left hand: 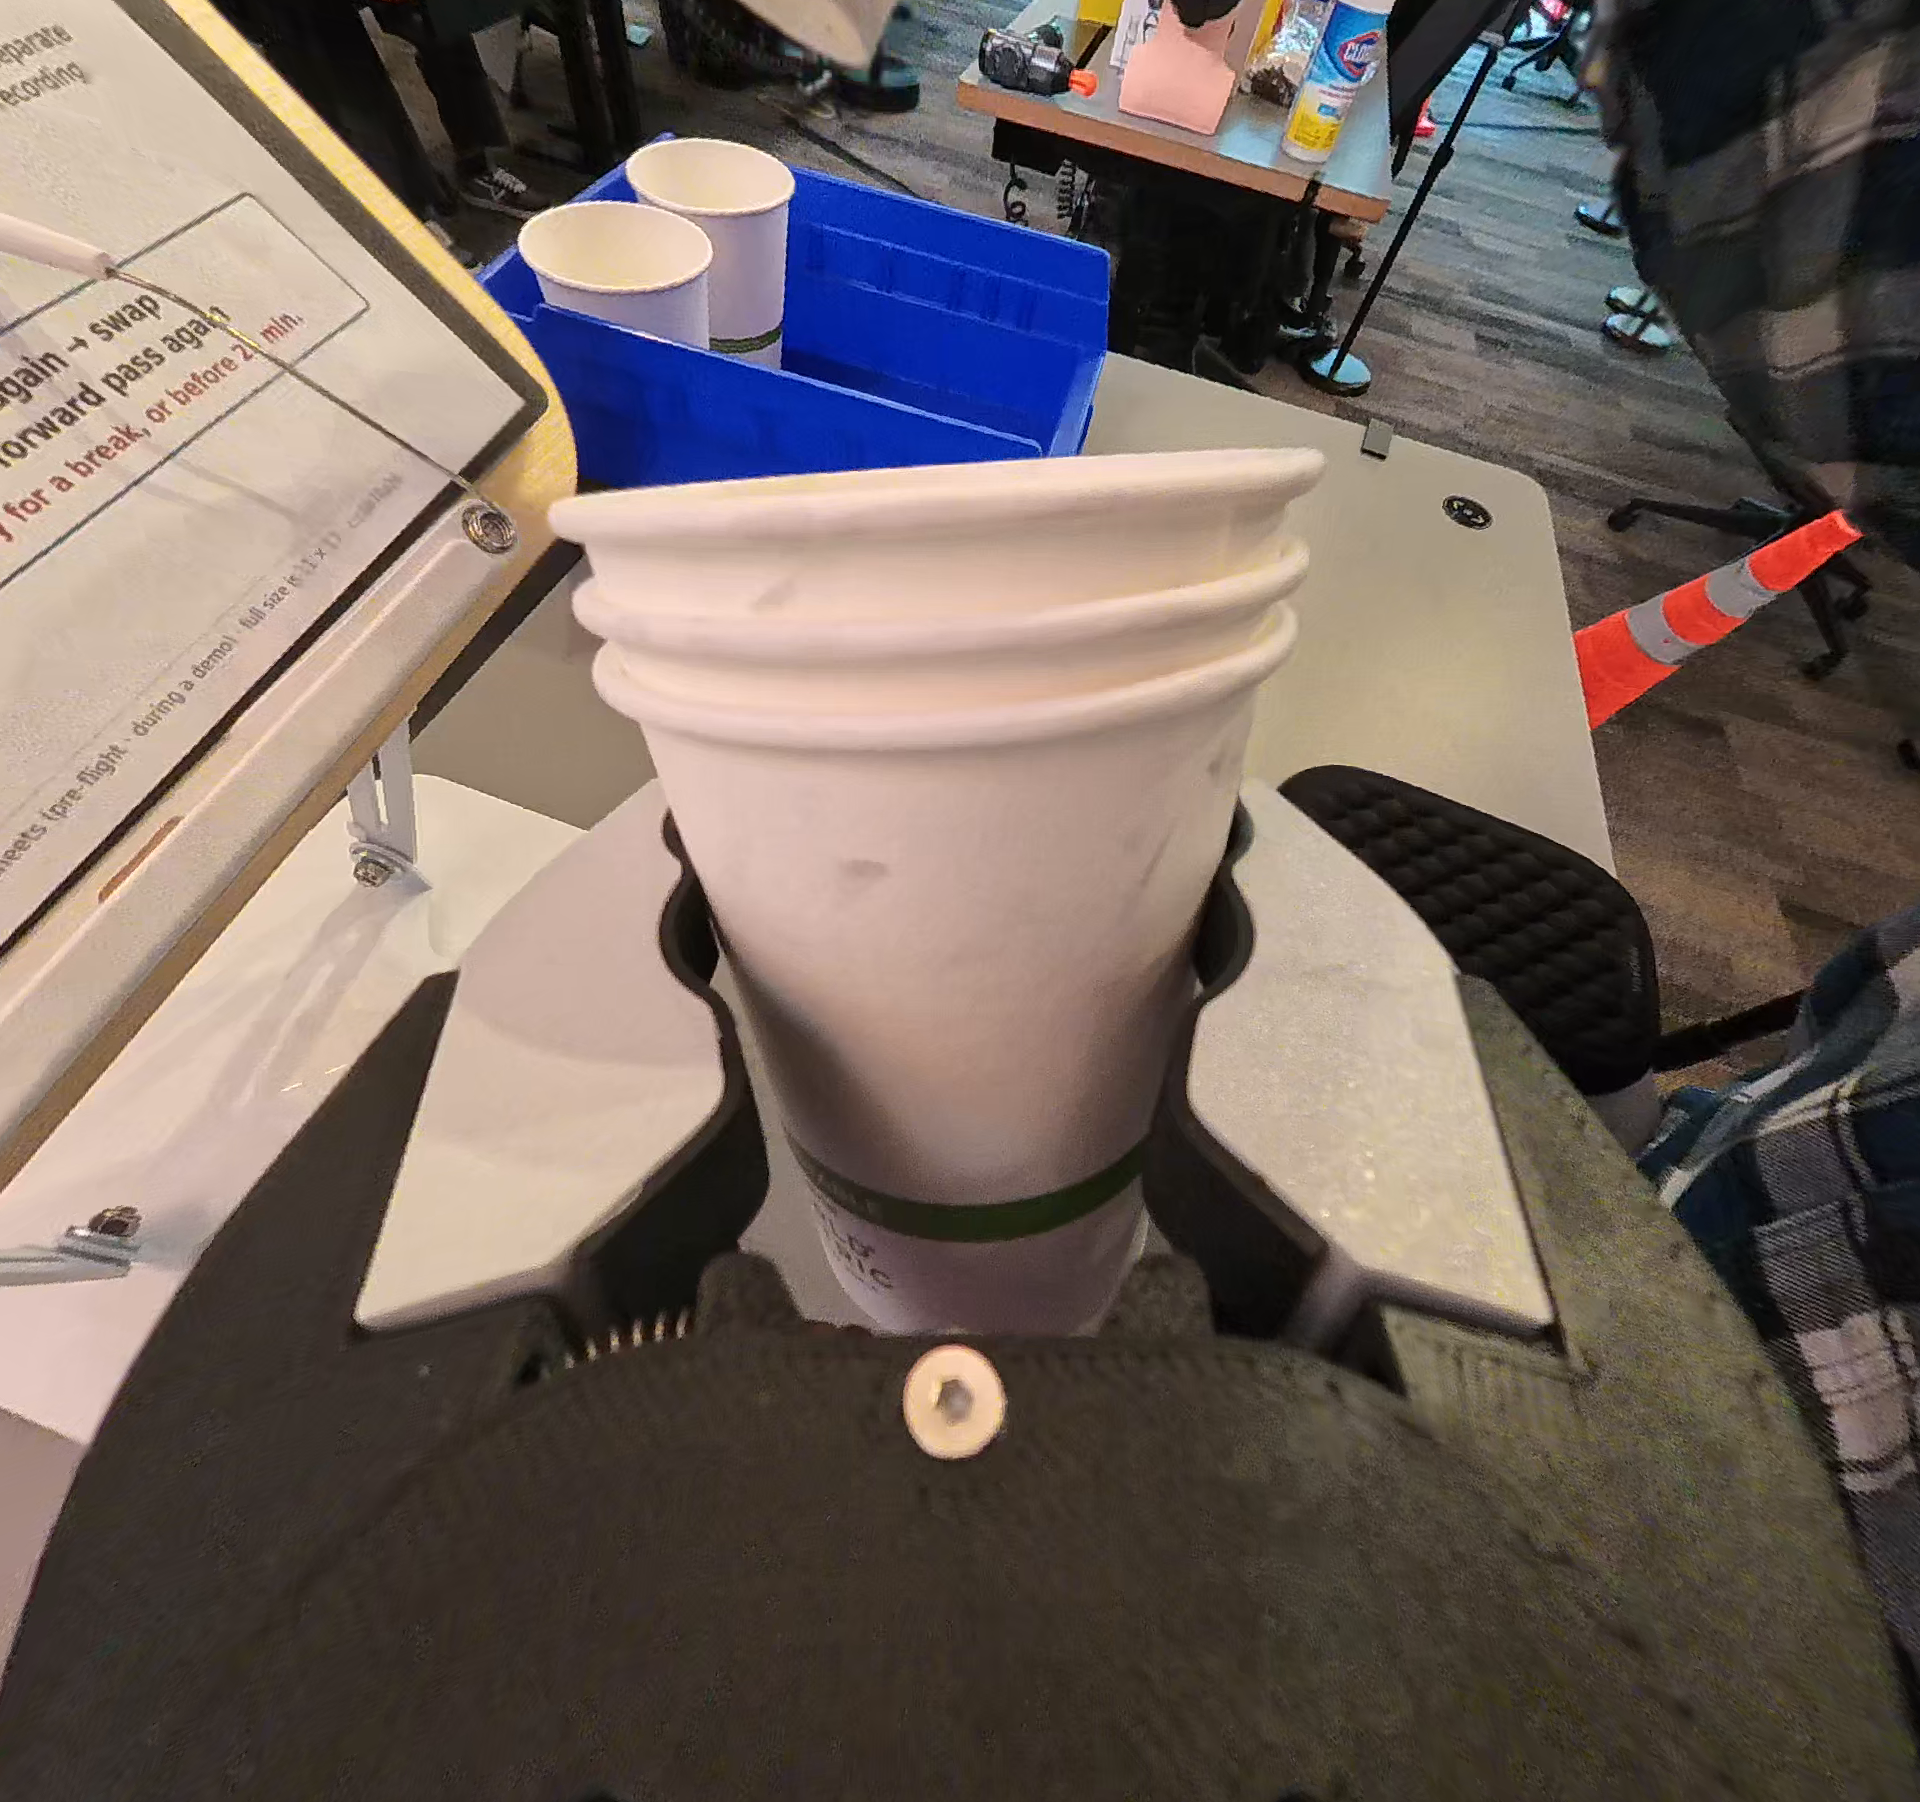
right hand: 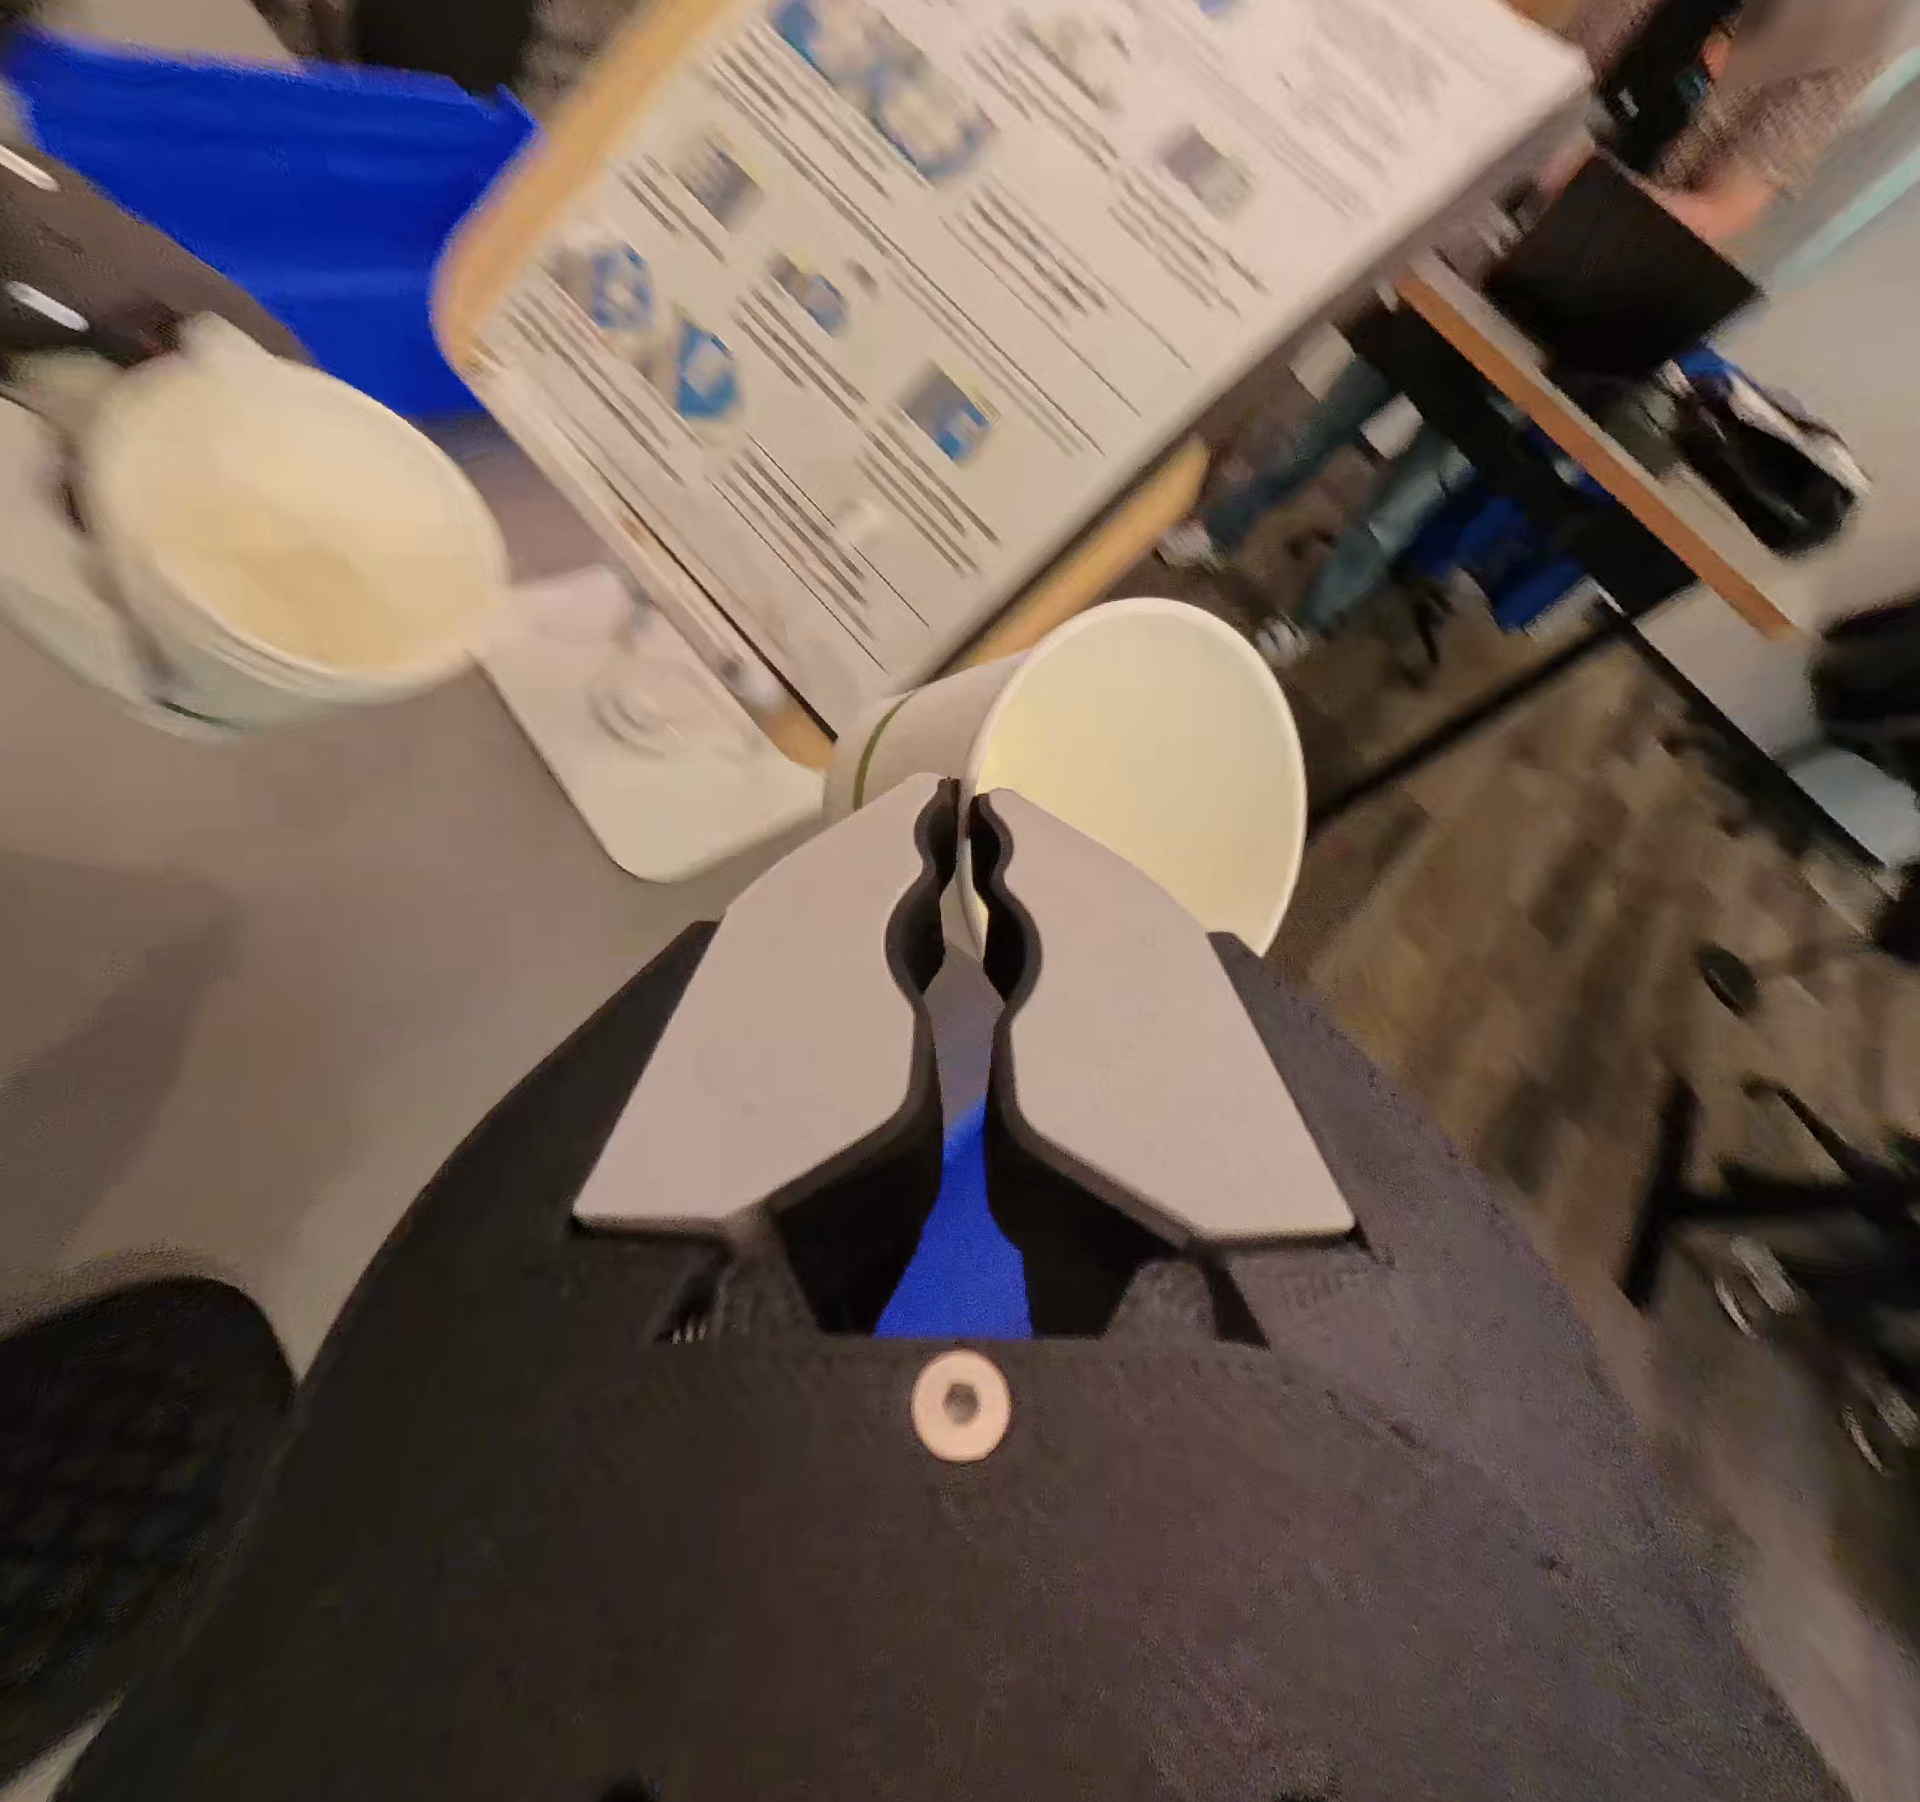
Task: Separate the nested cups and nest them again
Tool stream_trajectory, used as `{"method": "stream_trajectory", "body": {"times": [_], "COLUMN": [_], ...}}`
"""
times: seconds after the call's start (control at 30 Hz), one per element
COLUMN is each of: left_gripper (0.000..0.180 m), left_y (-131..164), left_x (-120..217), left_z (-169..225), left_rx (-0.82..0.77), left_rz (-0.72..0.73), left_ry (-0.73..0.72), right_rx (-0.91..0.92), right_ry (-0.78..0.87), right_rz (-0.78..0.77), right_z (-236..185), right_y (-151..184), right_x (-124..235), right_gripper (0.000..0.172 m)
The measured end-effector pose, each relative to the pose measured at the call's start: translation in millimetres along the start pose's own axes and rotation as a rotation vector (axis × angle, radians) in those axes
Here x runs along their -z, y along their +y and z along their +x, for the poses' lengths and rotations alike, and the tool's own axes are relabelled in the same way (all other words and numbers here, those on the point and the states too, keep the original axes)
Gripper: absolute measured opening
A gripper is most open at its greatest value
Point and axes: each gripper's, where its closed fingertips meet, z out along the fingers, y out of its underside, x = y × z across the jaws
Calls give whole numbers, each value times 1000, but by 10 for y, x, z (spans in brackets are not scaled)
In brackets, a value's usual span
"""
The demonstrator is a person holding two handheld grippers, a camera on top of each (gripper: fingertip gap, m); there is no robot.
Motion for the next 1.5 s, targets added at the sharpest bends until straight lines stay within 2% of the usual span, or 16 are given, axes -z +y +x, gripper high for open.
{"method": "stream_trajectory", "body": {"times": [0.03,0.2,0.4,0.53,0.67,0.87,1.13,1.3,1.4,1.5], "left_gripper": [92,92,92,92,92,92,92,92,92,92], "left_y": [8,62,137,179,204,229,237,234,231,212], "left_x": [0,-7,-2,5,12,23,32,18,4,-9], "left_z": [-3,0,-36,-52,-59,-74,-88,-88,-85,-72], "left_rx": [3,10,27,37,42,48,51,55,57,51], "left_rz": [1,-7,-17,-24,-31,-35,-39,-39,-41,-45], "left_ry": [0,4,-5,-11,-15,-21,-20,-15,-12,-8], "right_rx": [-1,8,12,13,17,41,15,-15,-20,-26], "right_ry": [37,135,98,75,54,40,8,18,66,19], "right_rz": [-47,-275,-457,-529,-568,-606,-613,-621,-597,-465], "right_z": [128,457,373,300,264,248,236,263,287,33], "right_y": [161,973,1759,2105,2313,2440,2405,2399,2265,1815], "right_x": [-14,-197,-552,-776,-941,-1127,-1205,-1079,-909,-743], "right_gripper": [3,3,3,3,4,4,3,26,33,30]}}
